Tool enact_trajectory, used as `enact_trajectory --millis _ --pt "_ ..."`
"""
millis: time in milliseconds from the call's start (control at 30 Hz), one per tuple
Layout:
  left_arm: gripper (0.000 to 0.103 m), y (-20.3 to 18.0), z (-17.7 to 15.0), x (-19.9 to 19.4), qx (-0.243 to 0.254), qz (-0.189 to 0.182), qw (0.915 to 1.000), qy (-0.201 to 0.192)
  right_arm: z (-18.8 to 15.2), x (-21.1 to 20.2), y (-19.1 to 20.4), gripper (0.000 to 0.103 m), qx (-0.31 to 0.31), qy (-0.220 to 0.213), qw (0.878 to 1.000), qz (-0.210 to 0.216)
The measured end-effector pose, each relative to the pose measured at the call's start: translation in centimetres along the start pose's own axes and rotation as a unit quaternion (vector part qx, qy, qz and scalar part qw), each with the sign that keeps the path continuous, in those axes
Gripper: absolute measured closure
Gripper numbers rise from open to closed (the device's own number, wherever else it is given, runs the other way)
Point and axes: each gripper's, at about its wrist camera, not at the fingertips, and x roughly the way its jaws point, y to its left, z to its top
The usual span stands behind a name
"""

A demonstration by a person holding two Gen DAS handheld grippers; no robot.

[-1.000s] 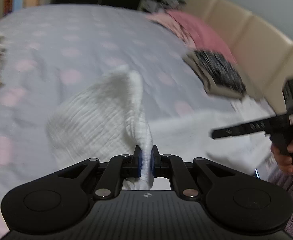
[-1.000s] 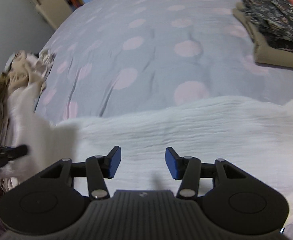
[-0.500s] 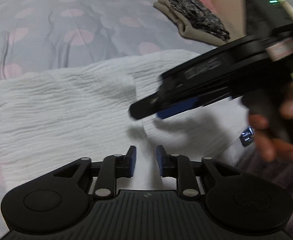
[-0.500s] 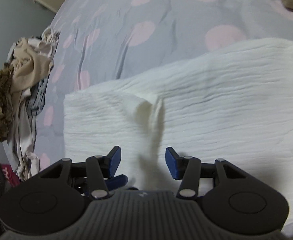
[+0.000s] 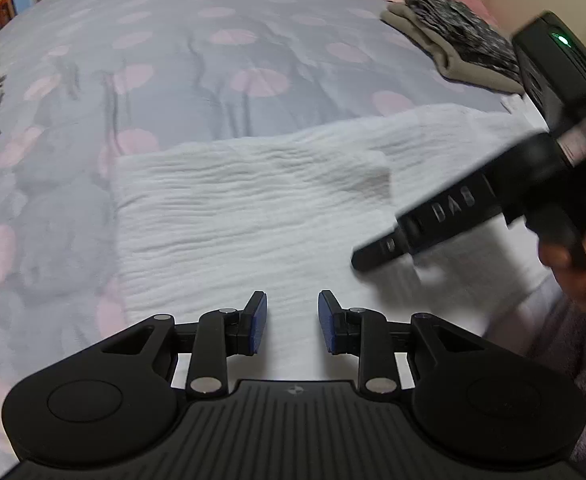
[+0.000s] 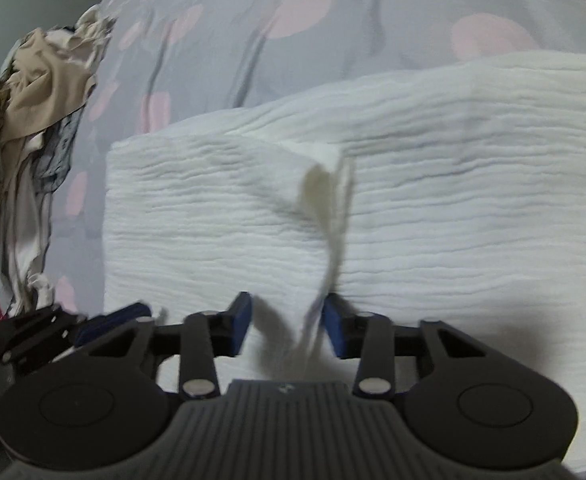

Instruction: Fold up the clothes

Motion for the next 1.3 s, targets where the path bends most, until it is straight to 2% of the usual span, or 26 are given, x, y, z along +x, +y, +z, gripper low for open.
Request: enact_trajectory --millis 67,100,133,233,433,733,967,1300 --pt "0.077 0.5 0.1 -0.4 -0.009 0.006 0.9999 -0.005 -0.3 0.4 0.7 0.073 -0.012 0.004 1.0 0.001" --pt "0.077 0.8 0.2 -0.6 -0.013 0.008 0.9998 -0.008 -0.4 0.5 1.0 0.084 -0.021 0.001 1.0 -0.007" --pt "0.077 1.1 0.3 -0.8 -0.018 0.011 0.9997 -0.011 -0.6 0.5 1.3 0.089 -0.03 -0.003 0.999 -0.016" --pt "0.077 1.9 0.6 -1.4 -0.031 0.019 0.9991 -0.021 -0.9 0.0 2.0 0.094 -0.049 -0.018 0.998 -0.026" --pt "0.077 3.5 1.0 -2.7 -0.058 0.034 0.997 -0.039 -0.6 -4.3 2.1 0.096 -0.045 -0.069 0.997 0.01" --pt "0.077 3.3 1.8 -4.0 -0.06 0.03 0.996 -0.059 0.9 -13.2 0.3 0.096 -0.012 -0.125 0.992 0.009" --pt "0.077 1.4 1.8 -3.5 -0.026 0.009 0.9984 -0.05 1.2 -21.0 -3.1 0.096 0.01 -0.172 0.984 -0.046" --pt "0.077 -0.5 2.6 -2.0 -0.01 -0.015 0.9994 -0.028 -0.5 -31.1 -10.0 0.096 0.059 -0.23 0.96 -0.146"
